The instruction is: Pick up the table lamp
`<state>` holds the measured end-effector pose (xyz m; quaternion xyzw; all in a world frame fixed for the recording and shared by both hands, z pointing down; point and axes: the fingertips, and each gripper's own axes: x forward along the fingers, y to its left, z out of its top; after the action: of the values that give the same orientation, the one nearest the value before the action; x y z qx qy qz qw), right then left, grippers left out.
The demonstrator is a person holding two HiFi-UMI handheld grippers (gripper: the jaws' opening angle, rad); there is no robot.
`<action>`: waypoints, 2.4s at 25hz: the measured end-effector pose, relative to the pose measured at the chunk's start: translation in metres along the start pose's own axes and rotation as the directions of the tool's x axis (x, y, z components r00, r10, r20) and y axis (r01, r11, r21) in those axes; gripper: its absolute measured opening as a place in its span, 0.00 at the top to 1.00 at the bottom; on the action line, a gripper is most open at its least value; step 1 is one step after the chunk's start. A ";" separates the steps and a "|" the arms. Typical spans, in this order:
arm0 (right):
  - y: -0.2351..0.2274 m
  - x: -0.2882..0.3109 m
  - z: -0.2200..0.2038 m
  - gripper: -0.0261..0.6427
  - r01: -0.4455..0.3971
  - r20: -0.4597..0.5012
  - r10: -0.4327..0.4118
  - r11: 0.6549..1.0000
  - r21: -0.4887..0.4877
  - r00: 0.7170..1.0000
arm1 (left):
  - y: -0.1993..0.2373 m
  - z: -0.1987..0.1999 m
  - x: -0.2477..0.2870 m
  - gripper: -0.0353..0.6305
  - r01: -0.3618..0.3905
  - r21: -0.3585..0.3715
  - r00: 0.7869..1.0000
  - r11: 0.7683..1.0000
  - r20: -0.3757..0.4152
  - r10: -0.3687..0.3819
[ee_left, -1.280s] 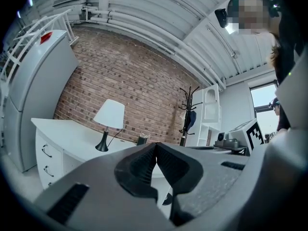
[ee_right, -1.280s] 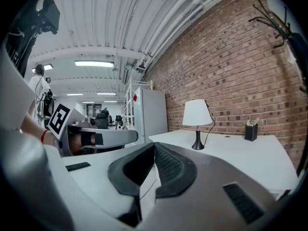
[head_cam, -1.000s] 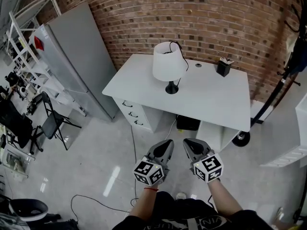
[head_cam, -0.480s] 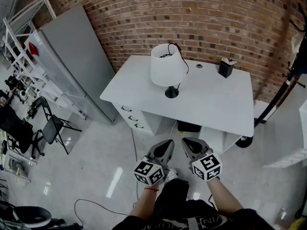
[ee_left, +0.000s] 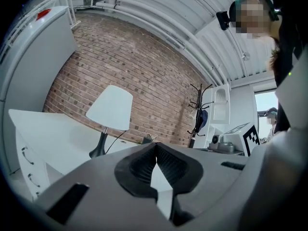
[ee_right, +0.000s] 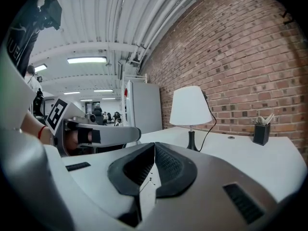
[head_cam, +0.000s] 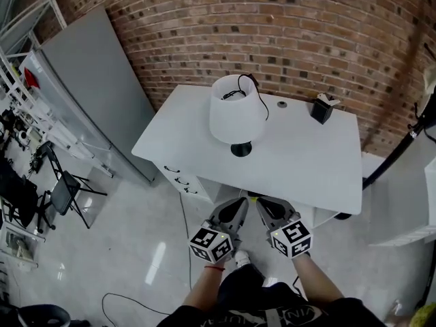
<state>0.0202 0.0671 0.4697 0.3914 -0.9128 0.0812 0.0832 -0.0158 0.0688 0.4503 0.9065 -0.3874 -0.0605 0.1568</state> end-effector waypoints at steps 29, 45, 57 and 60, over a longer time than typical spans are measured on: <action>-0.085 0.137 -0.023 0.96 0.048 -0.096 -0.042 0.997 0.058 0.995 | 0.117 -0.006 0.099 0.94 0.089 -0.115 0.994 0.989 -0.045 -0.095; -0.126 0.194 -0.052 0.96 -0.006 -0.111 0.010 0.999 0.033 0.994 | 0.139 0.006 0.145 0.82 0.335 -0.243 0.941 0.910 0.133 -0.311; -0.150 0.210 -0.067 0.96 -0.008 -0.140 0.013 0.999 0.035 0.990 | 0.147 0.022 0.162 0.79 0.443 -0.230 0.889 0.867 0.238 -0.391; -0.150 0.213 -0.069 0.96 -0.017 -0.143 0.021 0.999 0.035 0.989 | 0.152 0.027 0.165 0.79 0.444 -0.228 0.886 0.867 0.260 -0.385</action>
<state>-0.0097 -0.1697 0.5949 0.3771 -0.9067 0.1252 0.1415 -0.0115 -0.1553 0.4773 0.9258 -0.1842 -0.2407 0.2260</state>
